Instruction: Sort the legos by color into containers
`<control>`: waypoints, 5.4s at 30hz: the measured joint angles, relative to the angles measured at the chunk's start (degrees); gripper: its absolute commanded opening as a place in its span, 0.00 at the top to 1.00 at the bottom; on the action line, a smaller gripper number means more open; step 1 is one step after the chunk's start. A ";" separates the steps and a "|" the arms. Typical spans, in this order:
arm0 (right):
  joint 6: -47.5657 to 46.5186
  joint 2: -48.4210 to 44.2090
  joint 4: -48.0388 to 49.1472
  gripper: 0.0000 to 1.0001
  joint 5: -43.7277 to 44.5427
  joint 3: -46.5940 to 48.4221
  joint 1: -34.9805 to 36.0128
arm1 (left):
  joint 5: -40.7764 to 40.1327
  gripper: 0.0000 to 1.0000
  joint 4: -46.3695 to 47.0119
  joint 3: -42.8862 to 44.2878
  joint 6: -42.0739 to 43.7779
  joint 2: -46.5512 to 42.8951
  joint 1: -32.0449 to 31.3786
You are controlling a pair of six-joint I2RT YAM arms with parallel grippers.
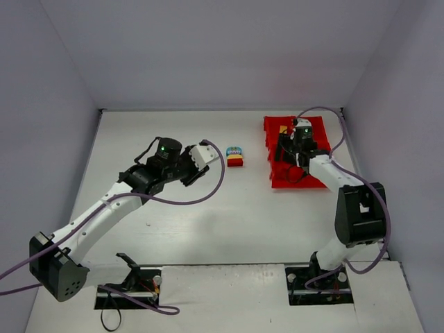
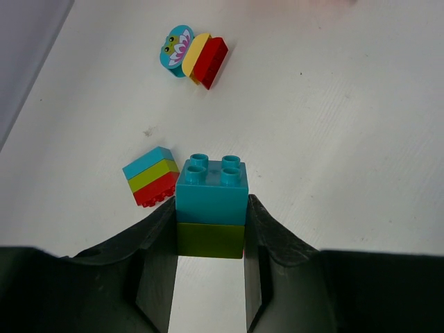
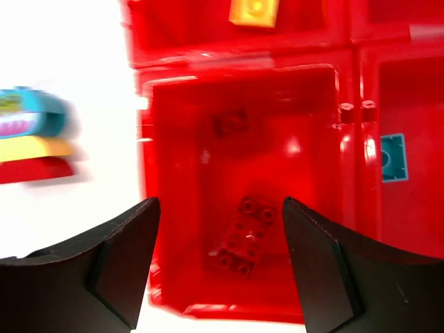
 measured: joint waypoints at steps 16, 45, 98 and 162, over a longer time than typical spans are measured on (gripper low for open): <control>13.31 -19.34 9.20 0.29 -36.92 -0.20 10.43 | 3.06 0.83 1.99 -2.89 0.04 -3.30 0.00; 24.98 -8.39 21.49 0.56 -39.78 -0.79 27.58 | 3.67 0.83 2.64 -3.76 0.74 -4.79 -0.74; 2.73 -3.17 -4.35 0.68 1.75 1.77 -15.32 | 5.25 0.83 1.16 -2.03 0.42 -3.67 -0.85; 22.86 -9.01 15.21 0.64 -35.36 0.42 31.91 | 7.06 0.83 9.14 -11.43 8.04 -11.65 -2.40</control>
